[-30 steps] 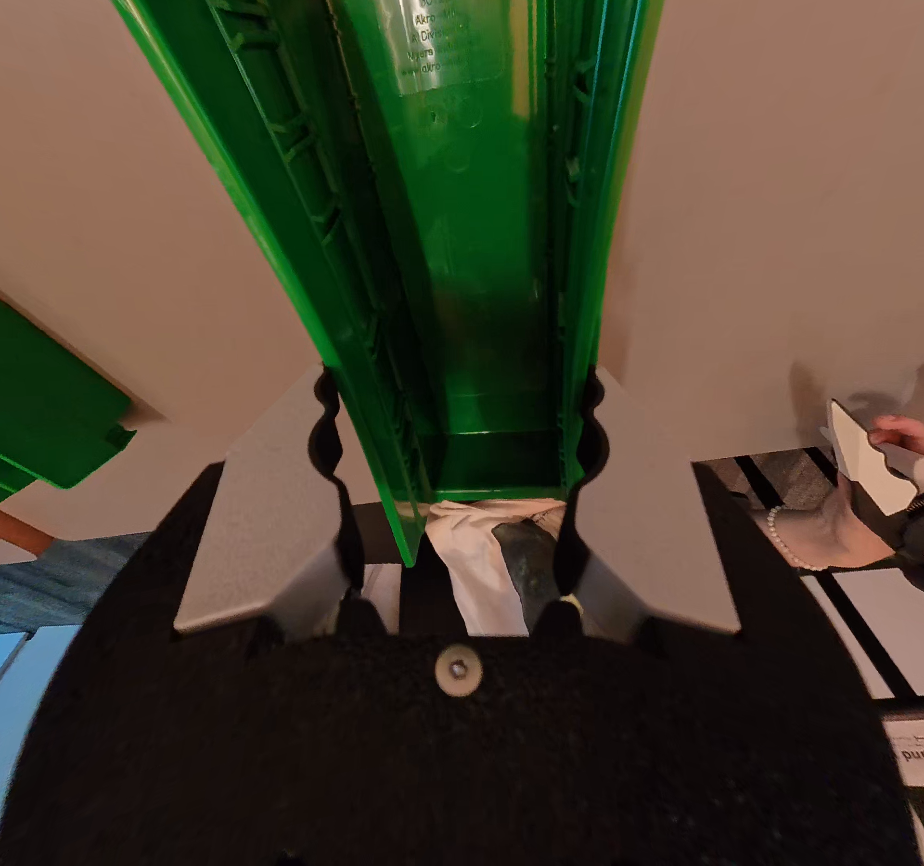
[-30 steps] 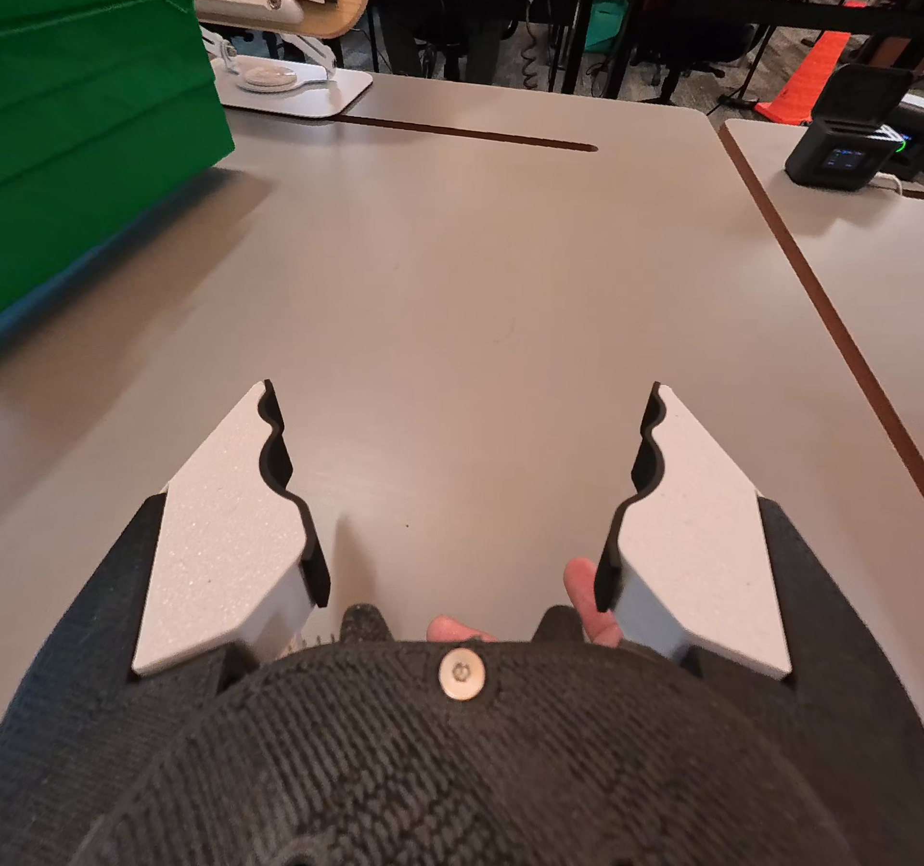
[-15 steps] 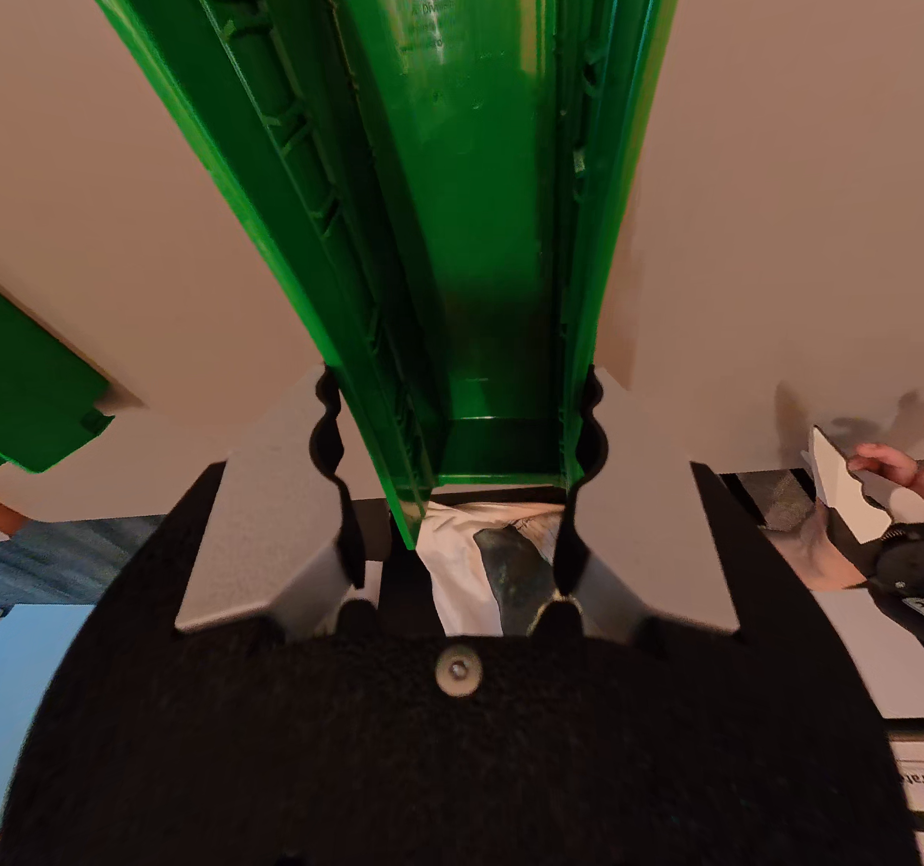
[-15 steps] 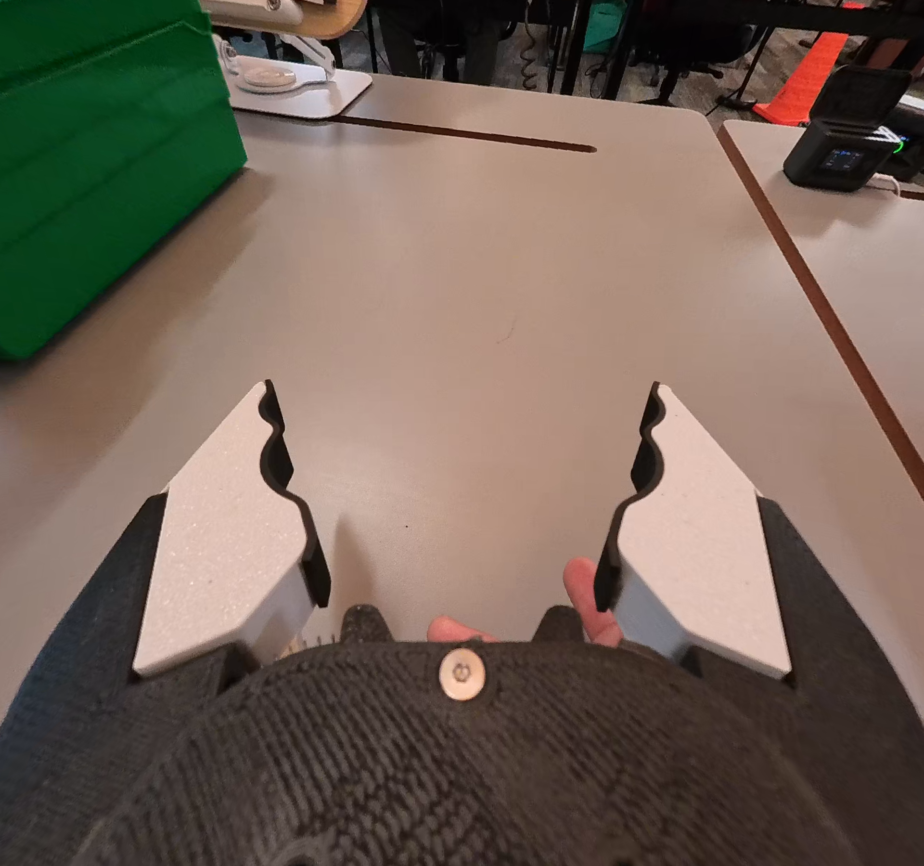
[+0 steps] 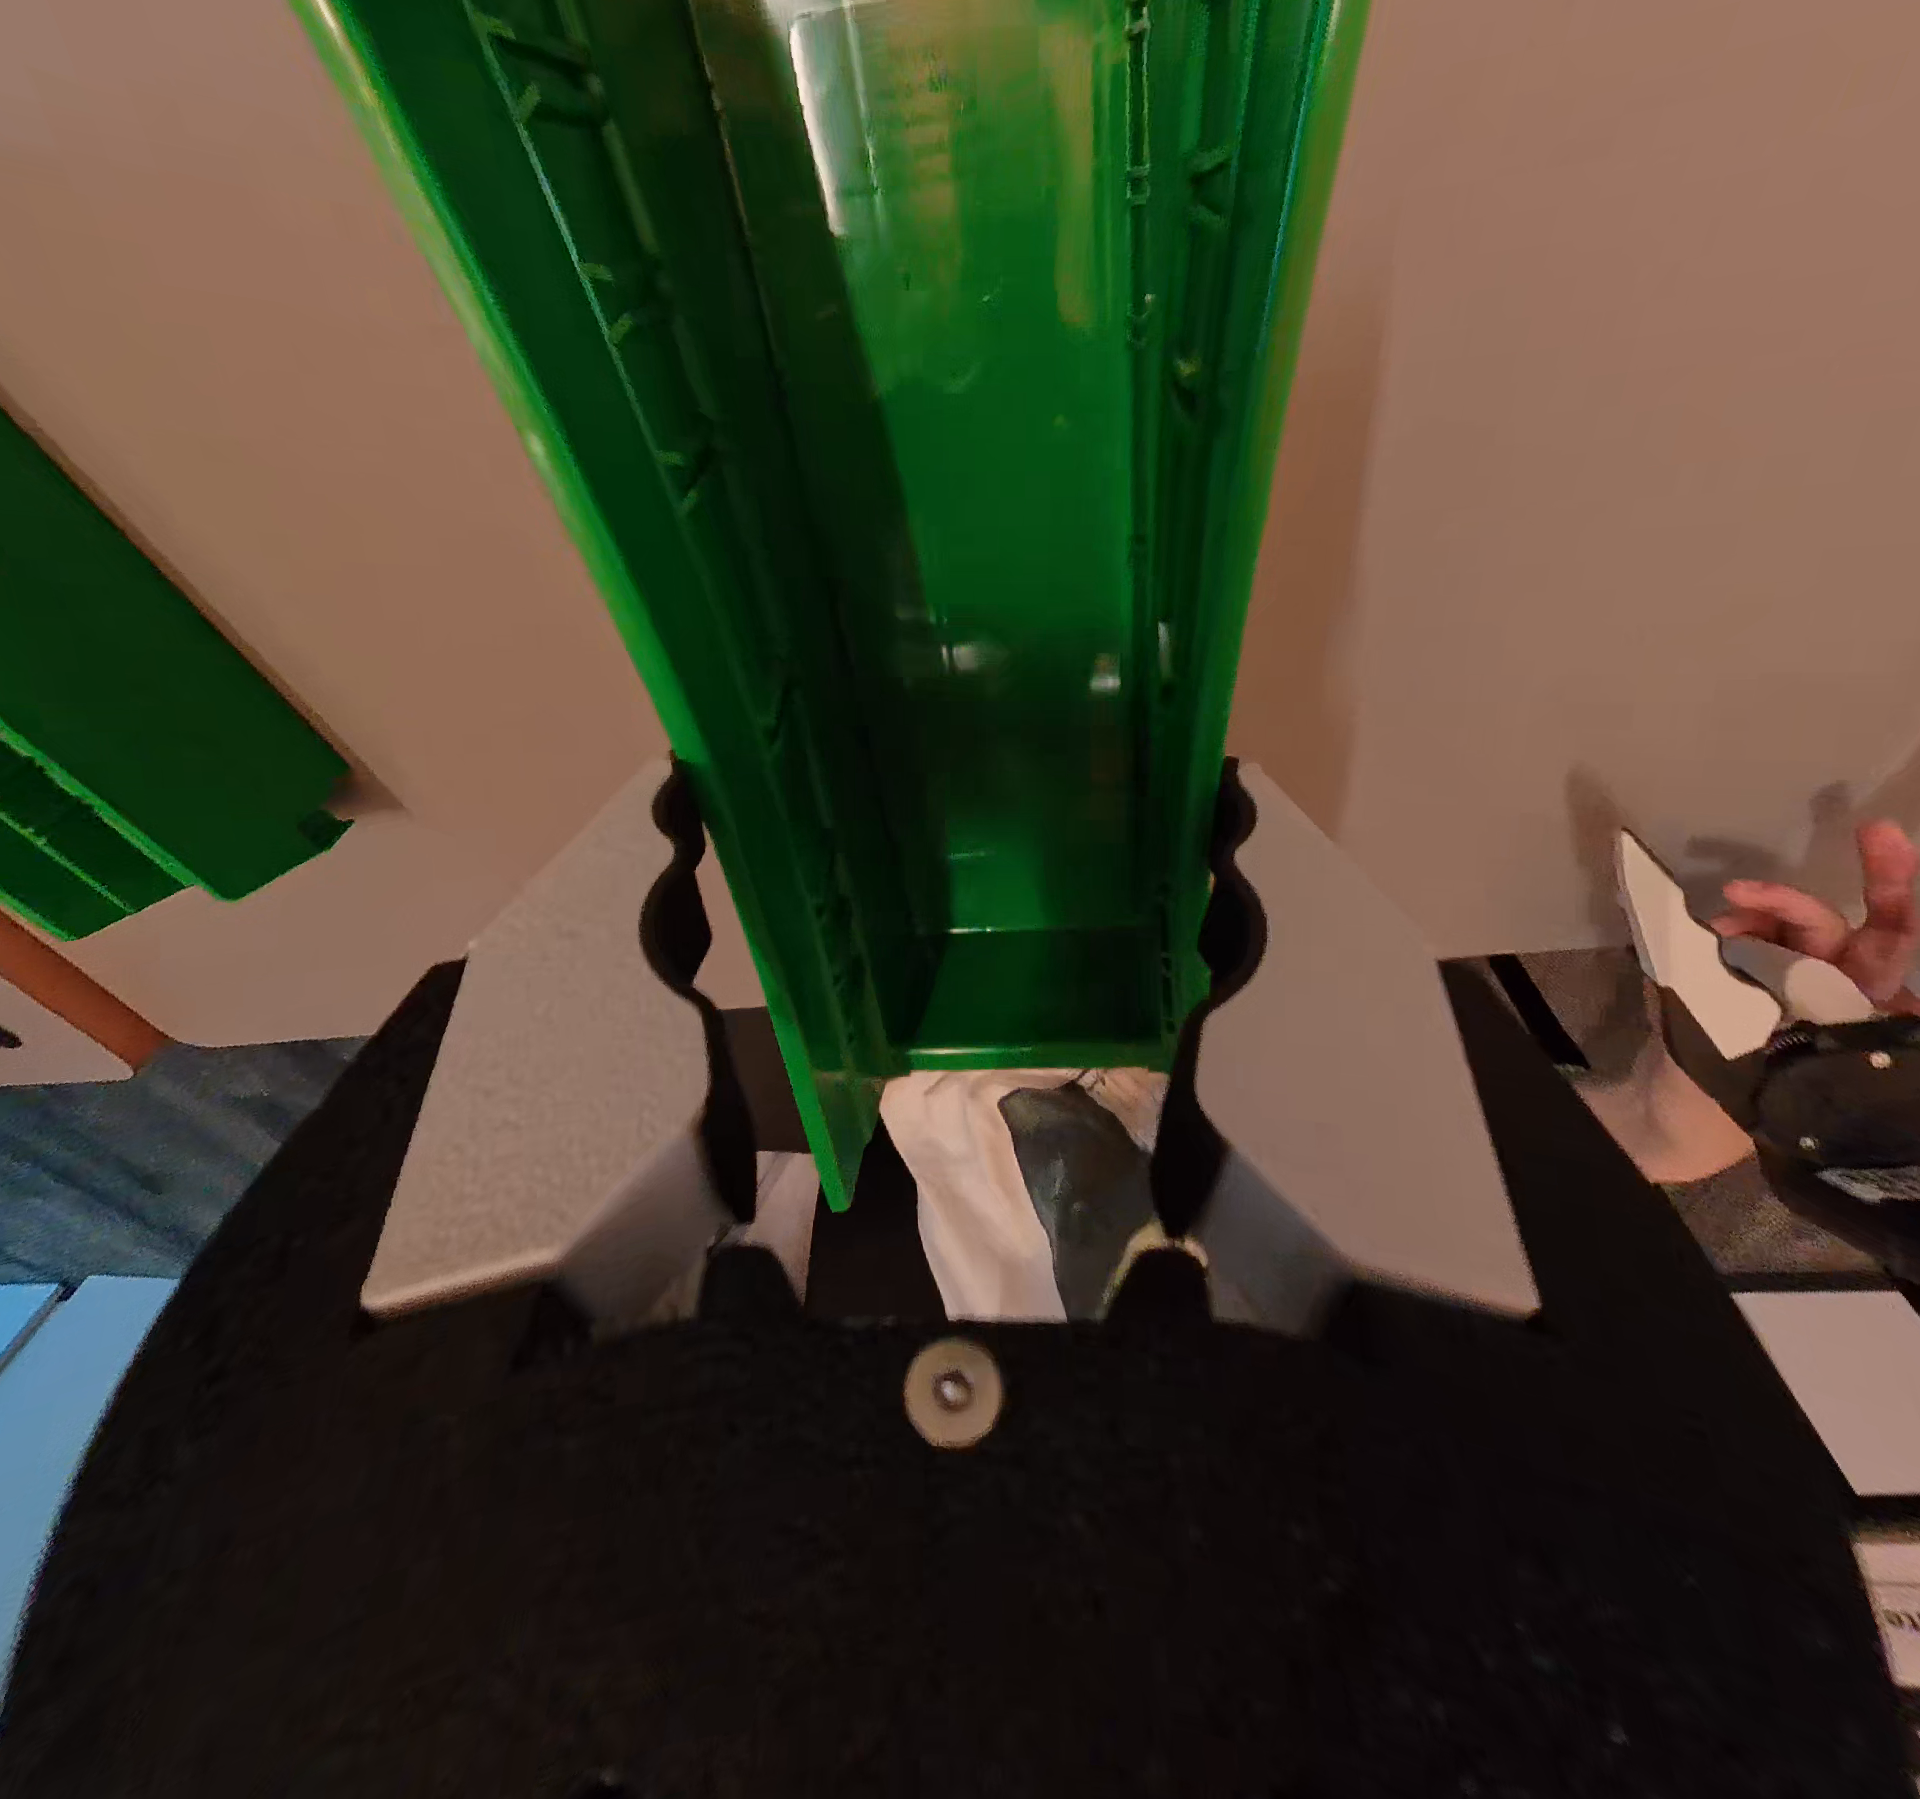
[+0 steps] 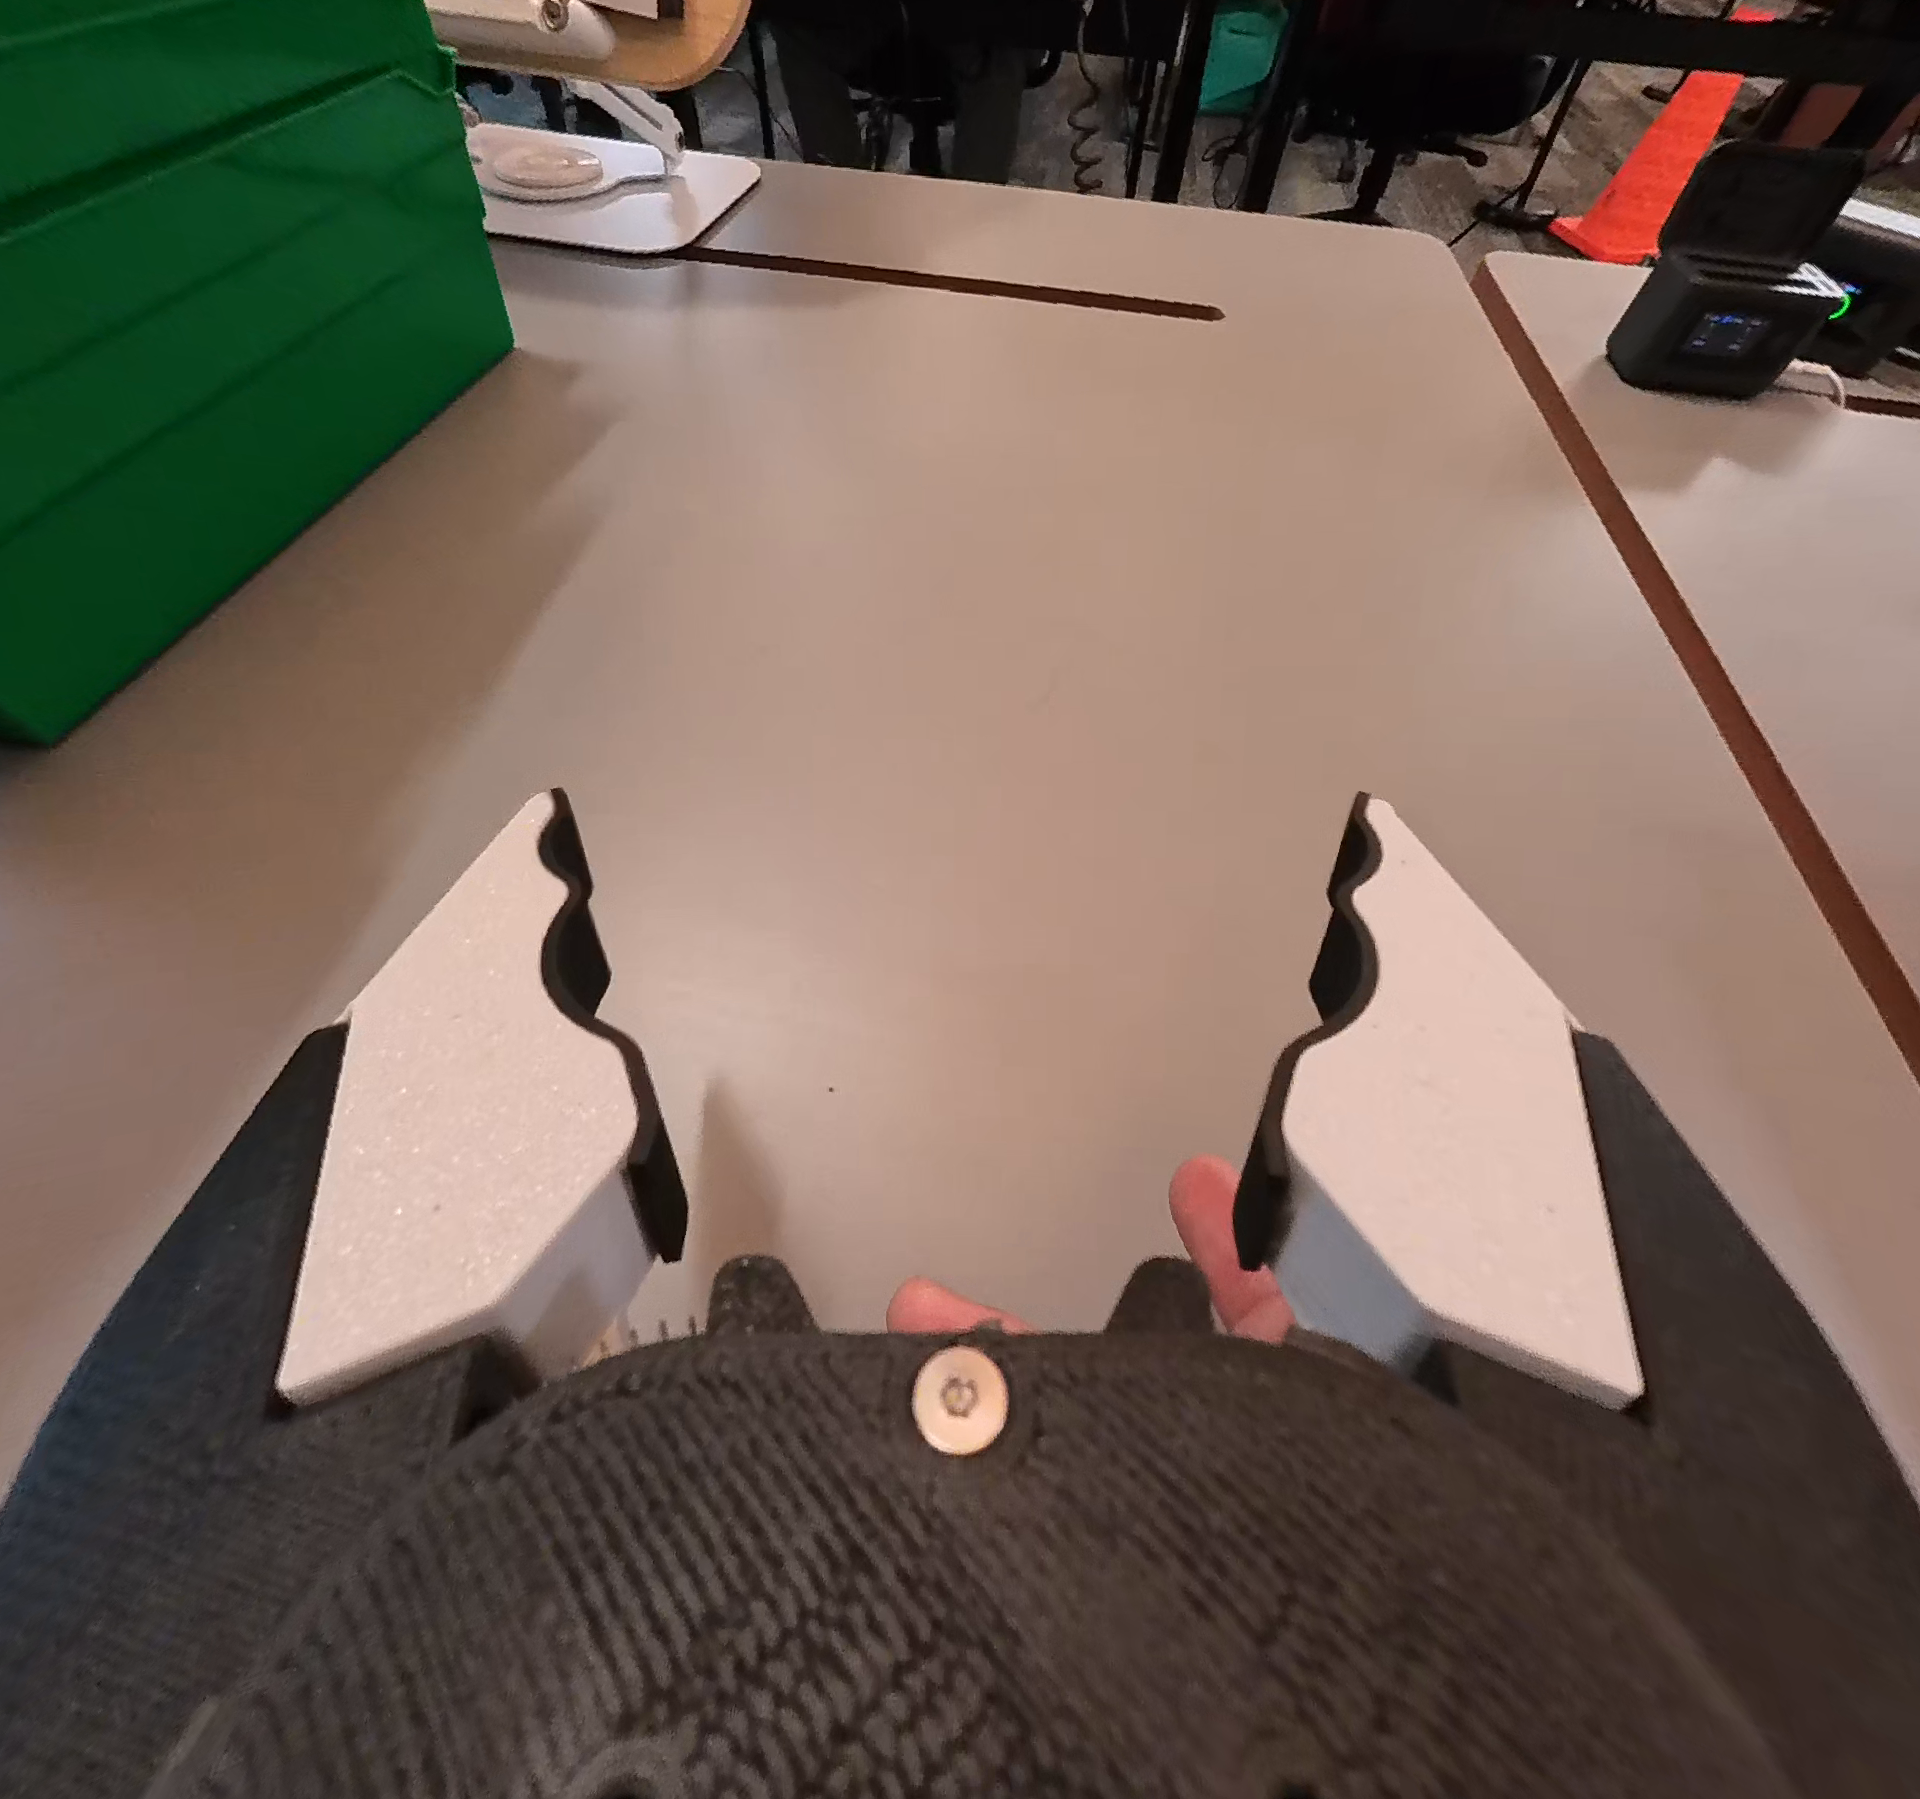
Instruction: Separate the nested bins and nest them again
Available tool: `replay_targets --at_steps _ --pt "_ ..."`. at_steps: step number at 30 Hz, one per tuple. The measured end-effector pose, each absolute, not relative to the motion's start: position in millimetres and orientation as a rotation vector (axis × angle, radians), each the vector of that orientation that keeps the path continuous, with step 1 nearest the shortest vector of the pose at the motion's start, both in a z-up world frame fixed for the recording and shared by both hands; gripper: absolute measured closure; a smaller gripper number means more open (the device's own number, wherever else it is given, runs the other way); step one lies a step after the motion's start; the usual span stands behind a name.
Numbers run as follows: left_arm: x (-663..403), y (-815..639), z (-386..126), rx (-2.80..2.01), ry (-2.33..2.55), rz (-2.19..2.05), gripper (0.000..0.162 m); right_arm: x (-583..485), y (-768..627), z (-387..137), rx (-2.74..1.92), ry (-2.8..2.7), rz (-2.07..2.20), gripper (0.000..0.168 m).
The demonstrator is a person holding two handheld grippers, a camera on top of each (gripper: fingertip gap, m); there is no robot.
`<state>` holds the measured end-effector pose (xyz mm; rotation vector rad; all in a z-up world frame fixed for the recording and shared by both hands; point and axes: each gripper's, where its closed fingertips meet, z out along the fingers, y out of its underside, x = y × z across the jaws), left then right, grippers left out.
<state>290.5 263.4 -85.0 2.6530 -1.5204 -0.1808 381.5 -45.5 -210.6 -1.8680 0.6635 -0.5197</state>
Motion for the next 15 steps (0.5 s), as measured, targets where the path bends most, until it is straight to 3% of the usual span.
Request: replay_targets --at_steps 10,15 --pt "272 302 -27 2.706 -1.504 -0.042 0.065 381 -44 -214 -1.884 0.657 -0.524 0.029" --pt "237 348 -27 2.792 -1.420 -0.130 0.065 379 -40 -213 -1.887 0.647 -0.525 0.030"
